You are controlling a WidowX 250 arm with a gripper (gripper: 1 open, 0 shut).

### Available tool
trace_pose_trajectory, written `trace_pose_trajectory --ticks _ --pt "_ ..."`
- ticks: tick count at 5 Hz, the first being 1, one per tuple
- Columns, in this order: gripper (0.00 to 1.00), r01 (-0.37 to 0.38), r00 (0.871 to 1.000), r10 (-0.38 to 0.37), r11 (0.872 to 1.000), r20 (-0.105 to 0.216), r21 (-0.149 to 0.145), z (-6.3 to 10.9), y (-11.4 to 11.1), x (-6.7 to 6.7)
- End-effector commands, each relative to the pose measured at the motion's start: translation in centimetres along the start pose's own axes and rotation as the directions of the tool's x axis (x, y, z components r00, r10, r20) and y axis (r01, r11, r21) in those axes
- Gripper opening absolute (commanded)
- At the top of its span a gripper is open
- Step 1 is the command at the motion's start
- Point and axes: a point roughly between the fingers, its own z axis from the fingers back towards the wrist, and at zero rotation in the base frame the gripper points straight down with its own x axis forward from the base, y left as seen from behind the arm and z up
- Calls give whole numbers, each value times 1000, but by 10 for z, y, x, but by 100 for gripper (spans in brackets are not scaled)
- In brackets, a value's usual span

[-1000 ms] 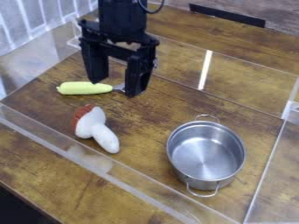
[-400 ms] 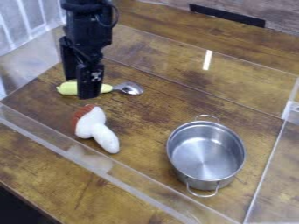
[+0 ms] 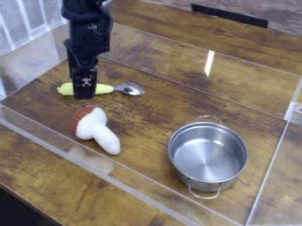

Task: Move the green spoon to the right

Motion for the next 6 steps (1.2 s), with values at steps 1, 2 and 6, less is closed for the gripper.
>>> trace_pose_trajectory --ticks 1,2,6 --pt "100 27 999 -30 996 39 79 15 5 -1" --pt "100 21 998 -27 993 51 116 13 3 -9" --pt "100 68 989 -96 968 108 240 4 30 0"
